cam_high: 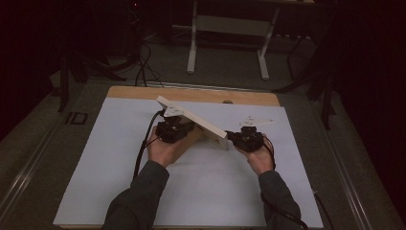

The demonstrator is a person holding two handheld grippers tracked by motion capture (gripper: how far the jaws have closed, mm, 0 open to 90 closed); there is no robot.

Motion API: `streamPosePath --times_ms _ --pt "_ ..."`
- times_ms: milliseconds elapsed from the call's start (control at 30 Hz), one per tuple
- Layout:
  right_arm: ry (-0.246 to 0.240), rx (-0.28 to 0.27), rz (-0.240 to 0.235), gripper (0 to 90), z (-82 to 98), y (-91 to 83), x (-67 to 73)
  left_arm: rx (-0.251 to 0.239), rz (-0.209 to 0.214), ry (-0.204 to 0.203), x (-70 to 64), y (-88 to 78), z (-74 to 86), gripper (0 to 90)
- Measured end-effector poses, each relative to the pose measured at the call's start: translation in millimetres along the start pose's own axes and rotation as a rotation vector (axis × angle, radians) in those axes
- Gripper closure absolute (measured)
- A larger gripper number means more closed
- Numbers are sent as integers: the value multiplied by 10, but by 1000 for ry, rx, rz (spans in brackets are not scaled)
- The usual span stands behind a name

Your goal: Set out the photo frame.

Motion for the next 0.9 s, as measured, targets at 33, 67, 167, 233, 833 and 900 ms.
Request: streamPosePath --times_ms 33,67,167,233,833,900 --pt "0 0 -2 898 0 1 3 -1 1 -1 -4 1 -1 900" --pt "-3 0 -3 898 -1 2 4 0 3 0 -6 0 -1 900" --pt "-7 2 -6 898 -4 3 13 1 5 4 -20 0 -1 900" --pt "-10 2 -9 898 -7 3 22 0 5 5 -29 1 -1 900" --pt "-43 -1 -42 898 6 6 142 -13 6 24 -87 -17 -6 900" --pt "-50 -1 -46 898 13 5 161 -11 3 33 -91 -20 -6 900"
Point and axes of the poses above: each handheld gripper's, and its own axes: y roughly forward along the jaws, z roughly out of its underside, x roughly to its left, the point moved 1 cm from there along y, roughly forward along the jaws, and after that the axes turned 5 degrees about -z, right-handed, at the moved point
